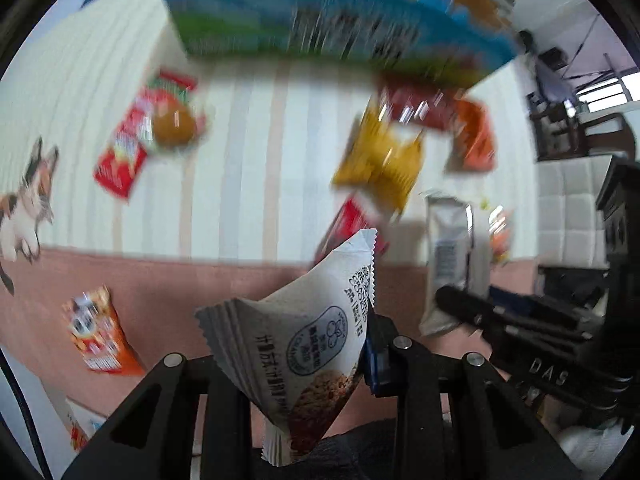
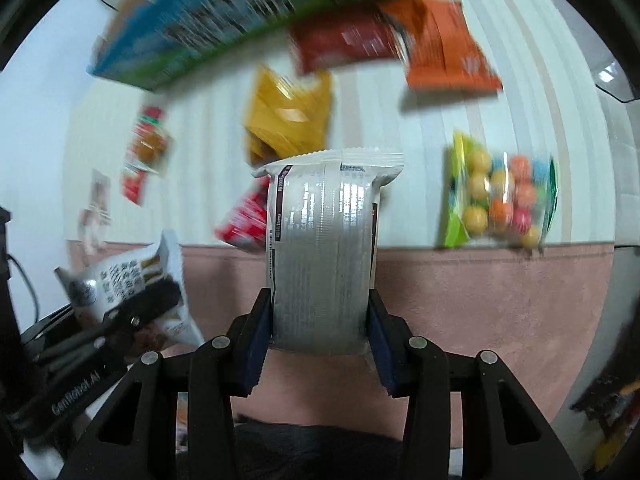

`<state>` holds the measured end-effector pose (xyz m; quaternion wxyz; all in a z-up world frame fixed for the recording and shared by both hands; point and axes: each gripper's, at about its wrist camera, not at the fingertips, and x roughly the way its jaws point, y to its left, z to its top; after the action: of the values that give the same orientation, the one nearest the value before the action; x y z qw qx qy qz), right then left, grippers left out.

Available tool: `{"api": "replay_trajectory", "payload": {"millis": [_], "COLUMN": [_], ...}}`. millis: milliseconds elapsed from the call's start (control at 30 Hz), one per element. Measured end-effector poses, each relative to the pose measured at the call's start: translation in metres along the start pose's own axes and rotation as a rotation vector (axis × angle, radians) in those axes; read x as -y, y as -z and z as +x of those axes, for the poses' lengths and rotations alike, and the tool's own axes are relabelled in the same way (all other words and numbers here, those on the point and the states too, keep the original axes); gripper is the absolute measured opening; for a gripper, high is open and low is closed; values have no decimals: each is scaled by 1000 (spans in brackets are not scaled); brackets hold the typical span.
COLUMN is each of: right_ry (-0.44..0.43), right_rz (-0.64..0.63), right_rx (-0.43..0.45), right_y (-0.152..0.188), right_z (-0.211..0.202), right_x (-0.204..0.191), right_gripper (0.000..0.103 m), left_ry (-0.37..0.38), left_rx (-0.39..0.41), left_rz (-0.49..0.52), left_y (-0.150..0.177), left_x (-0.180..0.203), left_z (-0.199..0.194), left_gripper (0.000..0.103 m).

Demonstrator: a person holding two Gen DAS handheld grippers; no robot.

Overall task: Organize snacks
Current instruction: 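Carry the cookie packet and white box into the cardboard box and release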

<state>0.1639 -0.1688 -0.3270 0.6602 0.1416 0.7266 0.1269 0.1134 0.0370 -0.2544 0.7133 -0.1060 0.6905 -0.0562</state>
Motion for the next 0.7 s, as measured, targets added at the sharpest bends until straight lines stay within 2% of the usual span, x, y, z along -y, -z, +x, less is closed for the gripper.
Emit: {"api": "replay_trajectory", "payload": {"millis": [133, 200, 233, 367, 500, 700], "right_ry": [-70, -92, -97, -61, -6, 54], "right_rz": [-26, -45, -60, -103, -123, -107], "right_rx": [77, 118, 144, 218, 224, 180], "right_y": [-33, -56, -72, -126, -192, -248], "right_z": [-52, -79, -91, -119, -108, -73], "right_x": [-17, -25, -32, -47, -69, -65], "right_gripper": [48, 48, 48, 48, 48, 48], "left_ry": [52, 56, 53, 13, -20, -55], "left_rx": [89, 126, 155, 207, 176, 84], "left_rz": [15, 27, 33, 52, 38, 0], "left_y": [-46, -74, -92, -161, -218, -262], "left_x": [6, 22, 22, 25, 12, -8], "left_z": [-51, -53, -64, -68, -53, -23], "left_gripper": [26, 27, 27, 27, 27, 27]}}
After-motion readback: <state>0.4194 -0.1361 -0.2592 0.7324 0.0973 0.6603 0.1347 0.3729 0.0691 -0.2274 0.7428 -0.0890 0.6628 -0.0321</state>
